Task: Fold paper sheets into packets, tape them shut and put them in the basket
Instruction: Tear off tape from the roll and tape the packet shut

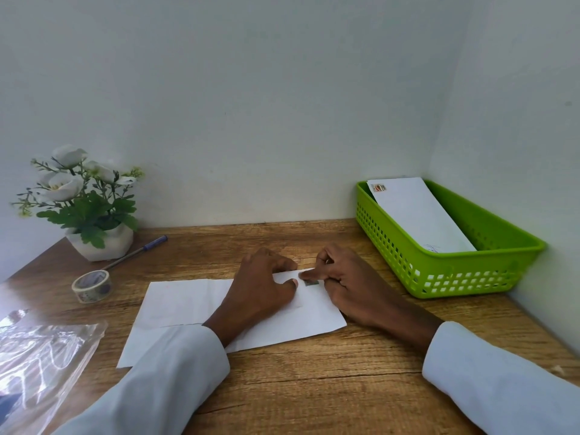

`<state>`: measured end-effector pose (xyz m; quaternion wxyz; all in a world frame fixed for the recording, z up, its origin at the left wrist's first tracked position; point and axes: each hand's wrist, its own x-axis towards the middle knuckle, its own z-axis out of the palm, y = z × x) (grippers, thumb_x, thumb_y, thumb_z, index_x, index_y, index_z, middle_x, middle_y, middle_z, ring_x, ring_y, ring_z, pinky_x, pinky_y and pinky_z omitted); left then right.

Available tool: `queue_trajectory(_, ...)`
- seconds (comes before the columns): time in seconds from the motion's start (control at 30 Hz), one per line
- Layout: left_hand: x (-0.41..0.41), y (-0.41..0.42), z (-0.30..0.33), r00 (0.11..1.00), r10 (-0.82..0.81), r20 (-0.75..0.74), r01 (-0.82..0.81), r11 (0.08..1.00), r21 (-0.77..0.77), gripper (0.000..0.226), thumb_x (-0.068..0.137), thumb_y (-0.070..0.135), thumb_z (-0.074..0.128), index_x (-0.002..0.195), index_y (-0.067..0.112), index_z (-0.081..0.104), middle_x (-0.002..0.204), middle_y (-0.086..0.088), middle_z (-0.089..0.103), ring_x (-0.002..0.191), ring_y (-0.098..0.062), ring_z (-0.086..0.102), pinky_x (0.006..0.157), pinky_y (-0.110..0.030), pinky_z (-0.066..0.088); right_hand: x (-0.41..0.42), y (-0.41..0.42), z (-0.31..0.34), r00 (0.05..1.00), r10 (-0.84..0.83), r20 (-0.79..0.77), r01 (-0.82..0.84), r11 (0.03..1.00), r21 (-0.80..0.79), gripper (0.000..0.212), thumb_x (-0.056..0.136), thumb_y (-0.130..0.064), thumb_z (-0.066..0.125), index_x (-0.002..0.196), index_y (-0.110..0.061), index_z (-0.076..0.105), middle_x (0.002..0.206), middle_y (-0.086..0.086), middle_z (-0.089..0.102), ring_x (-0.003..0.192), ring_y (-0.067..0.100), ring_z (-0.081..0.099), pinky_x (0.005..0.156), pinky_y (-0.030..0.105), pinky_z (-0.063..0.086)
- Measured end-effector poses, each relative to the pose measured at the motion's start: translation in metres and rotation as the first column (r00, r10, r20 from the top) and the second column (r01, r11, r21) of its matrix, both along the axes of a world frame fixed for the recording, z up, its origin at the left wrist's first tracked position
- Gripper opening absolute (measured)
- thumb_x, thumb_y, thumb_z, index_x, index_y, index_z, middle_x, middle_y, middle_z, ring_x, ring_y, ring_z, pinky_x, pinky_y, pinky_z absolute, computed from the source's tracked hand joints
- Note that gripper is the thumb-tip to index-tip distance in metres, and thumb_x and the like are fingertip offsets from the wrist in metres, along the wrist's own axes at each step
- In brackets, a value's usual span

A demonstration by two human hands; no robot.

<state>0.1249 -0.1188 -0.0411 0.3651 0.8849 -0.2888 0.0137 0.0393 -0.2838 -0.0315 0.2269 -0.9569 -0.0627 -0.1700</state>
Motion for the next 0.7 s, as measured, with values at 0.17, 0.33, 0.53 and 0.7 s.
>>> queue_trajectory(0.17,-0.008,0.001,0.002,0.986,0.053,0.161,-0.076,0.987,0.141,0.032,0.086,0.042,0.062,0.116,0.032,0.063,0.119,0.010,0.054,0.123,-0.018,0.040,0.100,-0.037,0.039,0.002,-0.001,-0.002,0.994,-0.101,0.051,0.100,0.995,0.023,0.036,0.093,-0.009,0.049,0.111,-0.026,0.075,0.096,-0.006,0.051,0.093,0.009,0.046,0.066,0.010,0.030)
queue_trajectory(0.33,-0.017,0.001,0.002,0.944,0.059,0.324,-0.160,0.942,0.295,0.049,0.082,0.067,0.050,0.120,0.035,0.055,0.127,0.011,0.048,0.124,-0.015,0.038,0.096,-0.038,0.040,-0.003,0.001,0.000,0.993,-0.068,0.099,0.060,0.995,0.075,0.031,0.084,-0.014,0.049,0.092,-0.015,0.079,0.088,-0.005,0.057,0.087,0.010,0.051,0.067,0.018,0.040)
queue_trajectory(0.53,-0.015,0.000,0.003,0.958,0.065,0.280,-0.169,0.916,0.364,0.051,0.082,0.071,0.049,0.119,0.037,0.051,0.134,0.010,0.045,0.130,-0.016,0.034,0.102,-0.044,0.033,-0.010,0.002,0.004,0.998,-0.046,0.041,0.041,0.993,0.110,0.026,0.079,-0.013,0.049,0.080,-0.011,0.075,0.084,0.001,0.064,0.081,0.014,0.059,0.067,0.037,0.051)
queue_trajectory(0.7,-0.003,0.003,0.008,0.983,0.080,0.166,-0.122,0.957,0.262,0.034,0.077,0.067,0.062,0.087,0.036,0.054,0.105,0.012,0.056,0.109,-0.016,0.050,0.090,-0.039,0.048,-0.009,-0.001,0.003,0.993,-0.102,0.054,0.088,0.973,0.211,0.017,0.084,-0.009,0.059,0.082,-0.015,0.075,0.089,-0.005,0.068,0.082,0.006,0.060,0.067,0.022,0.050)
